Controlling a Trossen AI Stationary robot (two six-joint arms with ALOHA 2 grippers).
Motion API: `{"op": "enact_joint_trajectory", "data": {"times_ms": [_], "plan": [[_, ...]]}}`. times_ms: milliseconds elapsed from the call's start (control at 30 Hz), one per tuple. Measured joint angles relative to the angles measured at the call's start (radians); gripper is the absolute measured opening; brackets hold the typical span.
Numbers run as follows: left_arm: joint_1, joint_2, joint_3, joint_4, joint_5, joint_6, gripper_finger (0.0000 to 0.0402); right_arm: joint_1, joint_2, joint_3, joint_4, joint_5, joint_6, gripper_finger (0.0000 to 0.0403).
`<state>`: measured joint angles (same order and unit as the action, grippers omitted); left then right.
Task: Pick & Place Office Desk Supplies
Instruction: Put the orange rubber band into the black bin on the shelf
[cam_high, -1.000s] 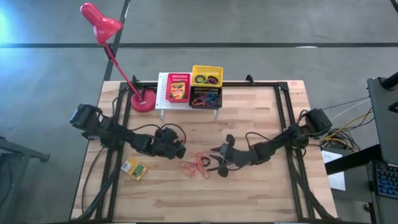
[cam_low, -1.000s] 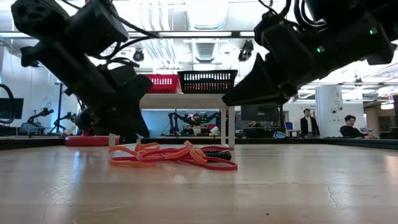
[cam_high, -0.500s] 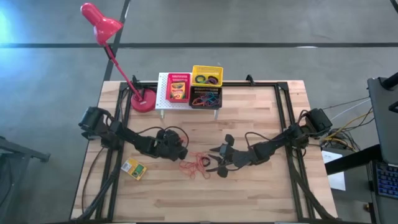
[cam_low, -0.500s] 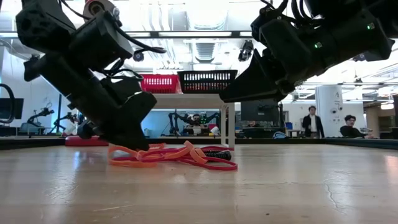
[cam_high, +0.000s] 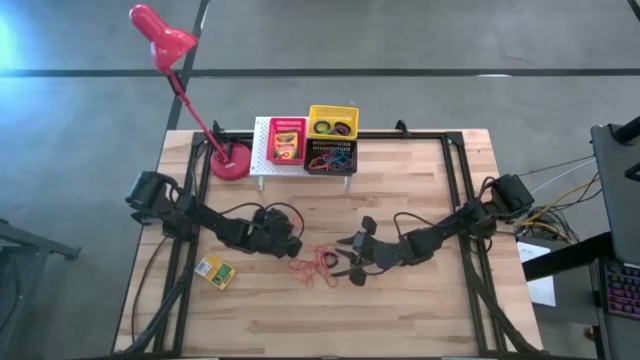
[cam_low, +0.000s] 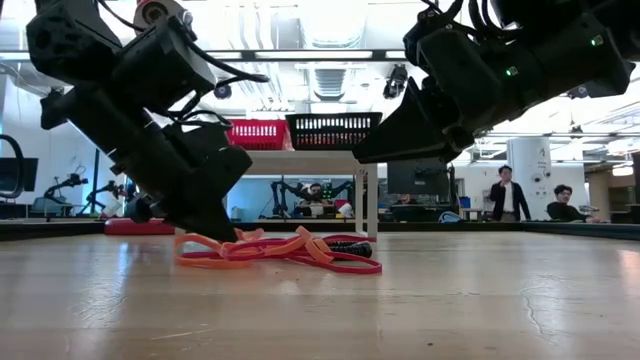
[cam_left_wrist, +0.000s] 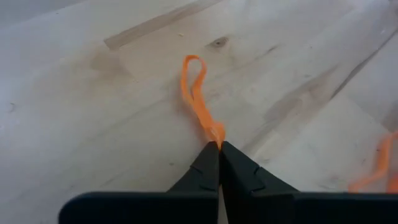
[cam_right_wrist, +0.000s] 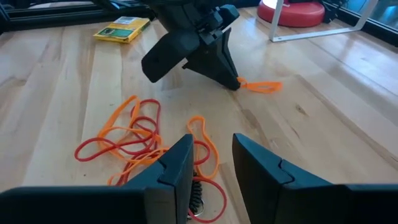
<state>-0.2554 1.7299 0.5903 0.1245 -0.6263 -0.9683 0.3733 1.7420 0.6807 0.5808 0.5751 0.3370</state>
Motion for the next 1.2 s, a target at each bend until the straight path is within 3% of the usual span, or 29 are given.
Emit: {"op": "enact_joint_trajectory", "data": {"times_ms": [400, 600, 733, 933, 1200], "plan": [[-0.076, -0.118, 0.035, 0.017, 0.018, 0.129, 0.0001, 0.002, -0.029, 0.000, -0.008, -0.018, 0.010, 0.0104], [-0.124, -0.130, 0.096, 0.084, 0.148, 0.258, 0.0001, 0.001, -0.095, 0.001, 0.003, -0.173, -0.028, 0.0133], [-0.139, -0.130, 0.122, 0.133, 0.175, 0.311, 0.0001, 0.001, -0.104, 0.002, 0.006, -0.211, -0.104, 0.0167], [-0.143, -0.130, 0.146, 0.145, 0.187, 0.342, 0.0001, 0.000, -0.093, 0.022, 0.004, -0.192, -0.164, 0.0201], [-0.143, -0.130, 0.146, 0.149, 0.186, 0.344, 0.0006, -0.024, -0.016, 0.076, -0.003, -0.171, -0.184, 0.0189]]}}
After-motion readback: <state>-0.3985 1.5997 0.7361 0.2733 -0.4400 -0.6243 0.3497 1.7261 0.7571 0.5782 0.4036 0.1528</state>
